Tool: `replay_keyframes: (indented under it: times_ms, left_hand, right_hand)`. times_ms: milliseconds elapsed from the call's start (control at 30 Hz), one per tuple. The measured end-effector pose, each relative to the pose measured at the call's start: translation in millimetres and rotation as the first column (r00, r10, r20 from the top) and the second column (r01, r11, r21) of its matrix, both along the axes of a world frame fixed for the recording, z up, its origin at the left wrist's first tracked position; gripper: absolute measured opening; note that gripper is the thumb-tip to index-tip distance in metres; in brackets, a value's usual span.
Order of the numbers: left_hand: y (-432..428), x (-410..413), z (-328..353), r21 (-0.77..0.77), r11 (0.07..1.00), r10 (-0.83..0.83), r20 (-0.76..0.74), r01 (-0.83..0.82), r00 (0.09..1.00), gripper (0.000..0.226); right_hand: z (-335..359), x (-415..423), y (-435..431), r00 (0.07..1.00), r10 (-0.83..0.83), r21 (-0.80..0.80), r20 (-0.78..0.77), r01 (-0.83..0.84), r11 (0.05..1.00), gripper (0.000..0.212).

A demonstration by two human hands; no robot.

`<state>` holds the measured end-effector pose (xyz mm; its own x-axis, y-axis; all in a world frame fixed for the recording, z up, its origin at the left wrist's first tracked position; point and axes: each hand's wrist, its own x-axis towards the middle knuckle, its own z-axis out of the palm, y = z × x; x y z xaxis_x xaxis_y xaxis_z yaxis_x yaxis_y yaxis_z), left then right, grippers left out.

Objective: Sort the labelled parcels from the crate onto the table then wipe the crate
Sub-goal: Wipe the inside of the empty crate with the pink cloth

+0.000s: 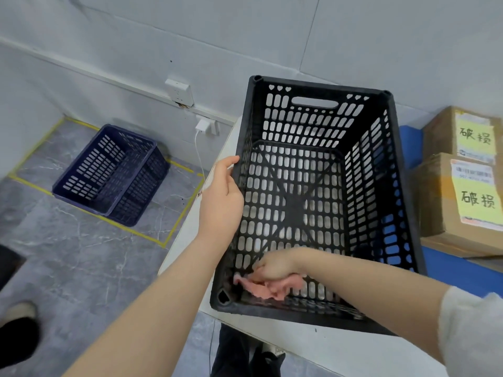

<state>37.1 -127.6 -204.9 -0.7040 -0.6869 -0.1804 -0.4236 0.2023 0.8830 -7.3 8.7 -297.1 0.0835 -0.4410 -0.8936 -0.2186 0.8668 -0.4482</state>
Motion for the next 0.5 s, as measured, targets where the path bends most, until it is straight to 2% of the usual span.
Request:
replay_keyframes:
  times_ms: [67, 133, 200, 267, 300, 367, 433, 500]
  left_hand:
    - [1.7, 1.5, 0.8, -0.065, 0.998, -0.018, 0.020, 0.020, 1.000, 0.042]
    - [3.9, 0.1, 5.3, -0.217, 0.972, -0.067, 0.134, 0.095, 0.989, 0.038]
    - [0.3, -12.5, 12.8, -0.363, 0.918, -0.061, 0.265, 0.158, 0.962, 0.035]
    - [-10.9, -33.9, 18.2, -0.444, 0.876, -0.062, 0.286, 0.189, 0.956, 0.036]
    - [-18.4, -46.5, 17.9, -0.458, 0.860, -0.106, 0.269, 0.224, 0.957, 0.041]
    - [-33.5, -72.8, 11.5, -0.459, 0.822, -0.220, 0.287, 0.336, 0.932, 0.057]
    - [-41.9, -89.8, 2.2, -0.413, 0.807, -0.291, 0.344, 0.422, 0.893, 0.072]
    - [-44.1, -97.4, -5.8, -0.384, 0.824, -0.289, 0.348, 0.417, 0.892, 0.082]
  right_hand:
    - [6.5, -30.1, -2.2, 0.976, -0.120, -0.044, 0.184, 0.130, 0.991, 0.052]
    - [18.7, -70.7, -3.8, 0.937, -0.273, -0.185, 0.217, 0.314, 0.931, 0.035]
    - [39.4, -108.1, -13.9, 0.778, -0.552, -0.197, 0.299, 0.616, 0.762, 0.022]
    - [51.9, -136.7, -32.8, 0.628, -0.707, -0.290, 0.326, 0.778, 0.557, 0.037]
    - [55.8, -148.1, -45.0, 0.598, -0.757, -0.367, 0.262, 0.787, 0.495, 0.051]
    - [59.2, -158.7, -68.4, 0.574, -0.817, -0.543, -0.056, 0.669, 0.507, 0.064]
    - [44.7, -169.8, -89.7, 0.541, -0.742, -0.607, -0.395, 0.453, 0.653, 0.064]
    - [24.1, -180.1, -106.5, 0.489, -0.659, -0.586, -0.572, 0.318, 0.745, 0.059]
